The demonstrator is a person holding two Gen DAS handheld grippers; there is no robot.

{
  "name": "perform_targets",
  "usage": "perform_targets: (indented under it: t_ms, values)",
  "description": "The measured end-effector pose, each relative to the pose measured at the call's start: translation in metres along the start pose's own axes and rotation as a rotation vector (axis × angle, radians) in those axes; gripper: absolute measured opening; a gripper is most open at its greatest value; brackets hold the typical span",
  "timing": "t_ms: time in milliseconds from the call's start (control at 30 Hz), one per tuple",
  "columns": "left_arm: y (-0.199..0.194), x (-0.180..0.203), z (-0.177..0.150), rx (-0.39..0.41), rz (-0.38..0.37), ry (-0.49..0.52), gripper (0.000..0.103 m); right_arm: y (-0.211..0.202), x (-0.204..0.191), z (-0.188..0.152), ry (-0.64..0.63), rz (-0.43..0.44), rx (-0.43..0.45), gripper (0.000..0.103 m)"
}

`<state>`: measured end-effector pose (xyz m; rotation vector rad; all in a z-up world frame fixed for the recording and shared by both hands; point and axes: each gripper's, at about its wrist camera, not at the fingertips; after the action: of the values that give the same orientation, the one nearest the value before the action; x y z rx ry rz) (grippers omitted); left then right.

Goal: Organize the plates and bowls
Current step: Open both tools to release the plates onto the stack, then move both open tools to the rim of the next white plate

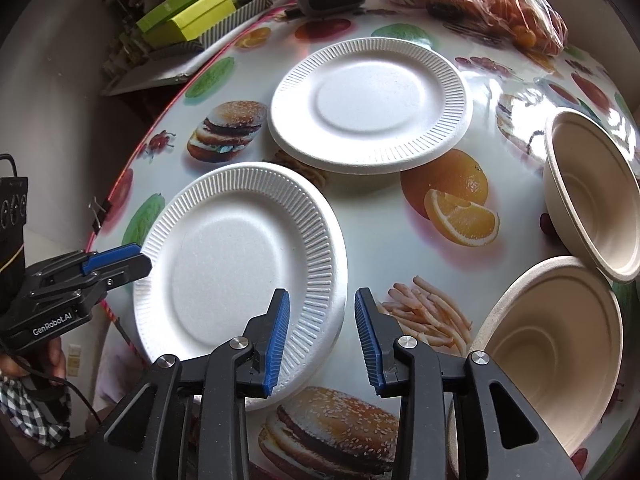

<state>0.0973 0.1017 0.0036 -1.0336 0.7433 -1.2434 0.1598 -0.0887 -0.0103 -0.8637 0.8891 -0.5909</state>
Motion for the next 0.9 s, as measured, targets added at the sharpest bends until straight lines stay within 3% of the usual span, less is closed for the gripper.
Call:
perform_targets:
  t_ms: [433,900]
  values:
    - [-0.011,-0.005,0.014,0.044,-0.024,-0.024,0.039,-0.021,0.001,0.008,-0.013,0.000,0.071,0.042]
    - [-0.033,0.008,0.076,0.124,-0.016,-0.013,0.041,-0.087,0.018,0.046,-0.041,0.001,0.230,0.051]
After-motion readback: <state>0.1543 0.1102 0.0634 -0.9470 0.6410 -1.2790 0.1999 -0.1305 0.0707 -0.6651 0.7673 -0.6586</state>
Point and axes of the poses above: each gripper's, at about its wrist camera, not at the fingertips, and y roughly the way its jaws point, x to its right, z to its top, and after that the axes turned 14 degrees about z, right-handed
